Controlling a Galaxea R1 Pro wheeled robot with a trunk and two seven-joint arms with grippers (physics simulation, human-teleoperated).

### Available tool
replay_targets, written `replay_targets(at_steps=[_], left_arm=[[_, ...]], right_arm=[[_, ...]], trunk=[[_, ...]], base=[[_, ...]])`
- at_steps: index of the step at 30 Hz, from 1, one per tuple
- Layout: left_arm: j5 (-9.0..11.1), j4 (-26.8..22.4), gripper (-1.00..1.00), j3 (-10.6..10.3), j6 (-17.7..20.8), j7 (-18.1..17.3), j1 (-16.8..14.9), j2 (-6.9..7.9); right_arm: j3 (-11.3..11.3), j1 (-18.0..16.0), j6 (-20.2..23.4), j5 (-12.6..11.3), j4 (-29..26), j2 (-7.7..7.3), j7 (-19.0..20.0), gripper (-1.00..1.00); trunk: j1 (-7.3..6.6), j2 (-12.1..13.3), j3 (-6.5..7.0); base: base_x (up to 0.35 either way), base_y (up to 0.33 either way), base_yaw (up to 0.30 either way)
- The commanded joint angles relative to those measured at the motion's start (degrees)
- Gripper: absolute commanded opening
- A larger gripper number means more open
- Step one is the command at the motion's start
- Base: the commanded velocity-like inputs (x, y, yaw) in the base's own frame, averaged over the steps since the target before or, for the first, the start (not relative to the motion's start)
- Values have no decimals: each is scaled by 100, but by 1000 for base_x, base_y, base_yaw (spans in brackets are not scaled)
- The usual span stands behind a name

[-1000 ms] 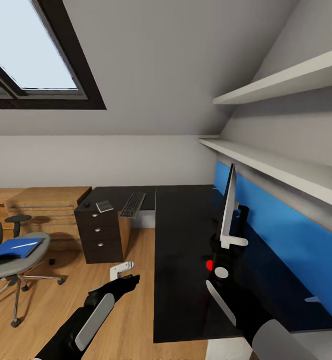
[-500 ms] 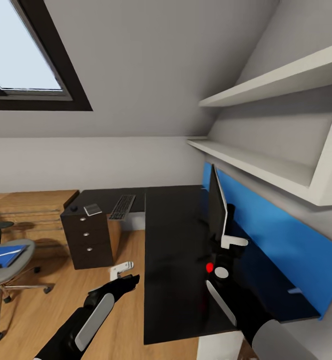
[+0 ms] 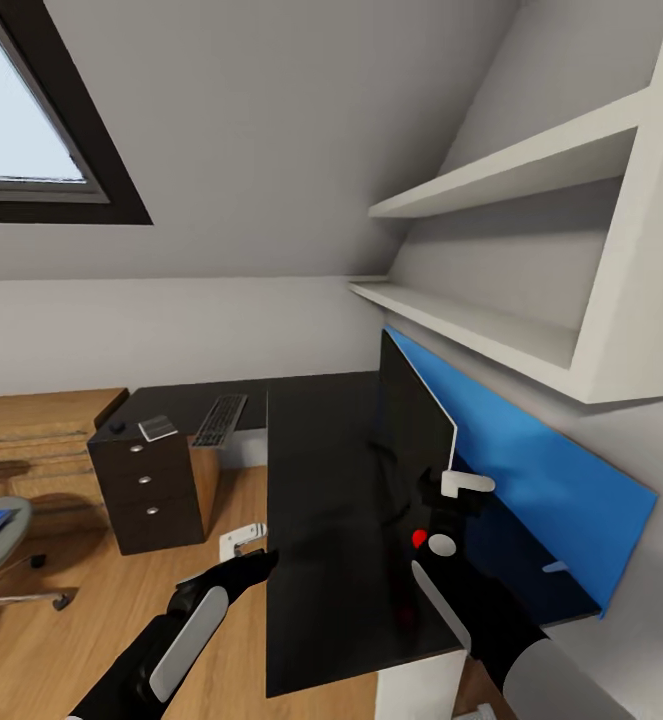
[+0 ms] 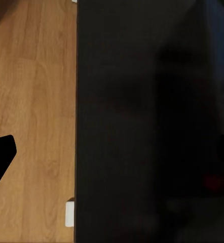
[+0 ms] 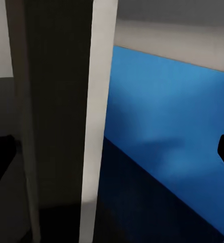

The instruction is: In the bedroom, organize the workspace by keeping the computer under the desk, ensuring the monitor is on the desk, placing the keyboard on the desk next to the monitor, placing the mouse on the desk next to the keyboard, moving the folder from the swivel chair onto the desk next to the mouse, stacking the notebook on top of the folder with the pen on top of the notebook, and positioning the swivel chair next to the desk.

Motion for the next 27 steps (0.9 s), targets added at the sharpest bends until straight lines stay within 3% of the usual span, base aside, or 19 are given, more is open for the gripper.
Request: replay_targets(at_steps=[1, 27], left_arm=[[57, -10, 100, -19, 2, 57, -6, 7], [57, -10, 100, -20, 2, 65, -9, -2]], right_arm=[[31, -8, -14, -51, -5, -9, -39, 100], [33, -8, -6, -46, -5, -9, -13, 100]], trunk=[[2, -8, -10], [2, -8, -9]], base=[[0, 0, -28], [0, -48, -2]])
